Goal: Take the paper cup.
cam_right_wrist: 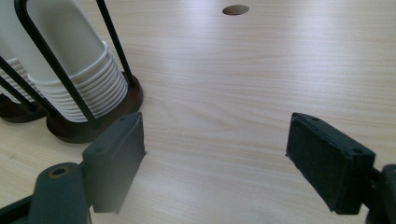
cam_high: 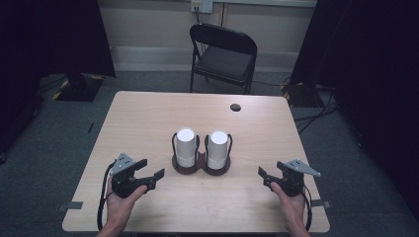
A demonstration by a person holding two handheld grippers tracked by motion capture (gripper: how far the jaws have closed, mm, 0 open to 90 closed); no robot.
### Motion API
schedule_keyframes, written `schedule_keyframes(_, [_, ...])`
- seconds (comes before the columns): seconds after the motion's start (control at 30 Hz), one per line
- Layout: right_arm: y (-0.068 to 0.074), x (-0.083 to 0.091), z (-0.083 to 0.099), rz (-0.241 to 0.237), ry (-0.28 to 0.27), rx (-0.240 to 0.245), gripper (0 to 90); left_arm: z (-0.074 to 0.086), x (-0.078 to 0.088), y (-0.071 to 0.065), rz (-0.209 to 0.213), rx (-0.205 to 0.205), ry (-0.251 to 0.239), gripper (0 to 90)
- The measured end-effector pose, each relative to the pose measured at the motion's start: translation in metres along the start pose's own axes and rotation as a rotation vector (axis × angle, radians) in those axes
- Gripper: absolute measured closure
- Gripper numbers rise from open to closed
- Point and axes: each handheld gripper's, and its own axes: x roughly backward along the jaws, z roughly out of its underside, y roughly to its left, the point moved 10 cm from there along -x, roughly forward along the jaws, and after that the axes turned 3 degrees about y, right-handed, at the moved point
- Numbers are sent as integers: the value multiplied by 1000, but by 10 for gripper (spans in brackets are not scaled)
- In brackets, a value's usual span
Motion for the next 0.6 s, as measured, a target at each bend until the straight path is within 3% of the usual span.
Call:
schedule_keyframes(0.23, [9,-1,-1,-12,1,56,177,0,-3,2,-11,12,-6,221])
schedule_keyframes(0.6, [30,-2,-5,-92,6,55,197,0,-2,2,-6,11,-6,237])
